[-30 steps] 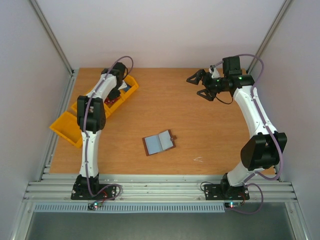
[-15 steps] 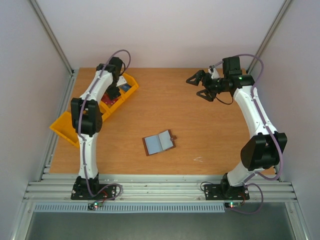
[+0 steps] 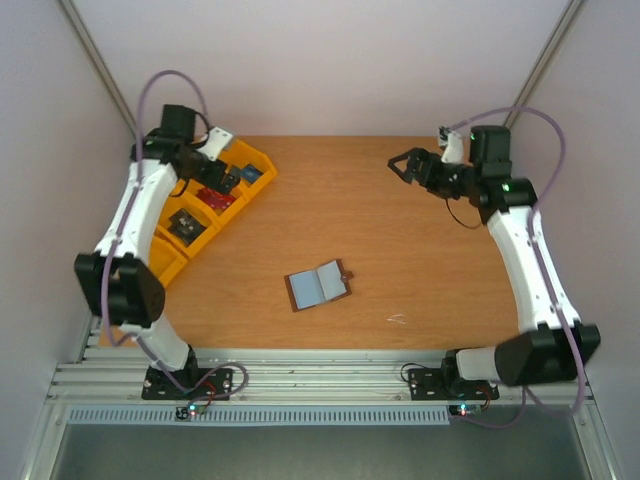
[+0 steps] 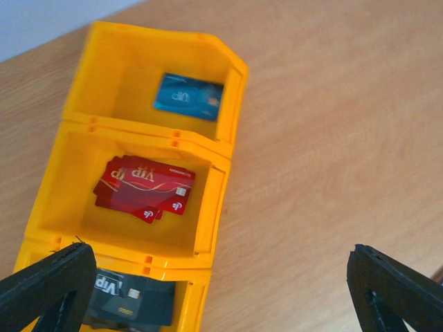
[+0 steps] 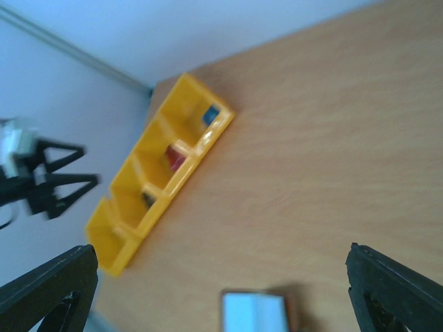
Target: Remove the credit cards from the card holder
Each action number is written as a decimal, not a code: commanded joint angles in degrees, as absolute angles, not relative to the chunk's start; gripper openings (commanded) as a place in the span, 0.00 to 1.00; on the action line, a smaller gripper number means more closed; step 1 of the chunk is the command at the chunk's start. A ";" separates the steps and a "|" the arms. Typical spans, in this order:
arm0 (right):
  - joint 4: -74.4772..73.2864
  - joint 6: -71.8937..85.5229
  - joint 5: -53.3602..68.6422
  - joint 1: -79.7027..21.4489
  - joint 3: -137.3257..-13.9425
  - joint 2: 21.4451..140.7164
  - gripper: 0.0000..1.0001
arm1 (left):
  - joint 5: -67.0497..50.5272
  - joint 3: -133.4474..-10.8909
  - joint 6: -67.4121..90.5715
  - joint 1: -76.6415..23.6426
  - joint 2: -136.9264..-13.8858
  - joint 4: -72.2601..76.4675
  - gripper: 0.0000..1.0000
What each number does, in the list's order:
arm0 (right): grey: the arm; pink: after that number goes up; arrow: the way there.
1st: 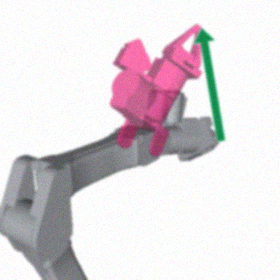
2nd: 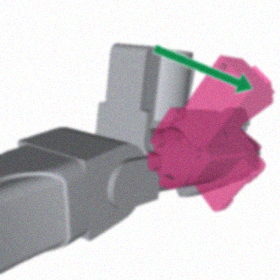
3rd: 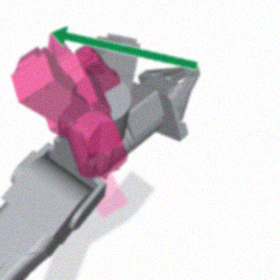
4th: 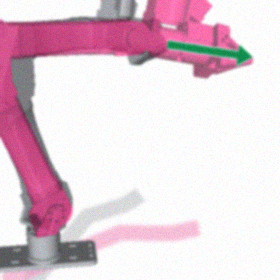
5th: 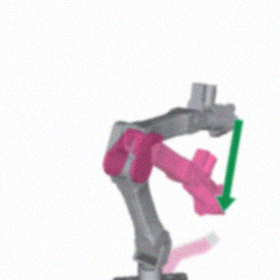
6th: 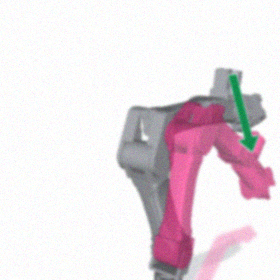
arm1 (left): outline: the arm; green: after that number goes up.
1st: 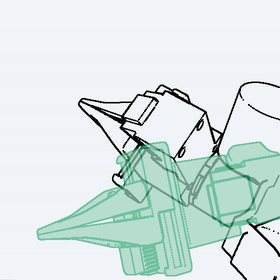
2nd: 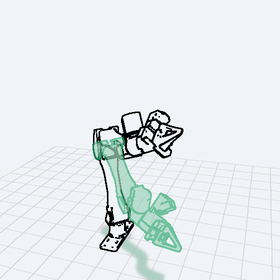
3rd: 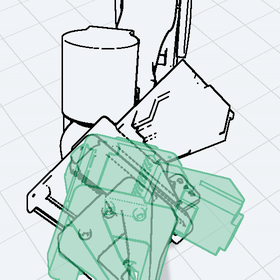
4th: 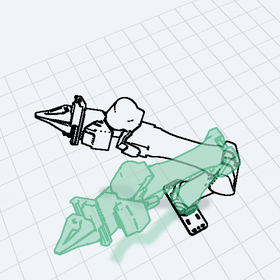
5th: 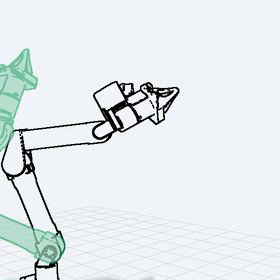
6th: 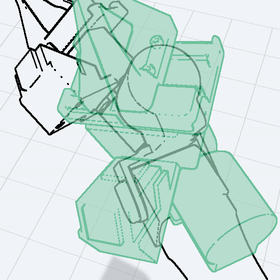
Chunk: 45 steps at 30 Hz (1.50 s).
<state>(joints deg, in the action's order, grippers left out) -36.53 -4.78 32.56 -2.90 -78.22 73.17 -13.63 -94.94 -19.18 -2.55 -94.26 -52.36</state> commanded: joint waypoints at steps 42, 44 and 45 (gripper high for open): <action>47.72 -25.92 7.56 4.22 -24.08 91.12 0.98 | -3.25 -22.32 -2.38 -0.70 -89.48 53.24 0.99; 47.73 -25.91 7.56 4.22 -24.08 91.14 0.98 | -0.72 -23.04 -1.53 -0.70 -89.60 51.81 0.99; 47.73 -25.87 7.56 4.22 -24.08 91.06 0.98 | -0.42 -23.04 -1.17 -0.70 -89.62 51.77 0.99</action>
<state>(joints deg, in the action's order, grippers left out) 47.05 -25.39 7.18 3.88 -23.88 91.42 -5.65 -21.12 -2.90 -0.97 -89.49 51.33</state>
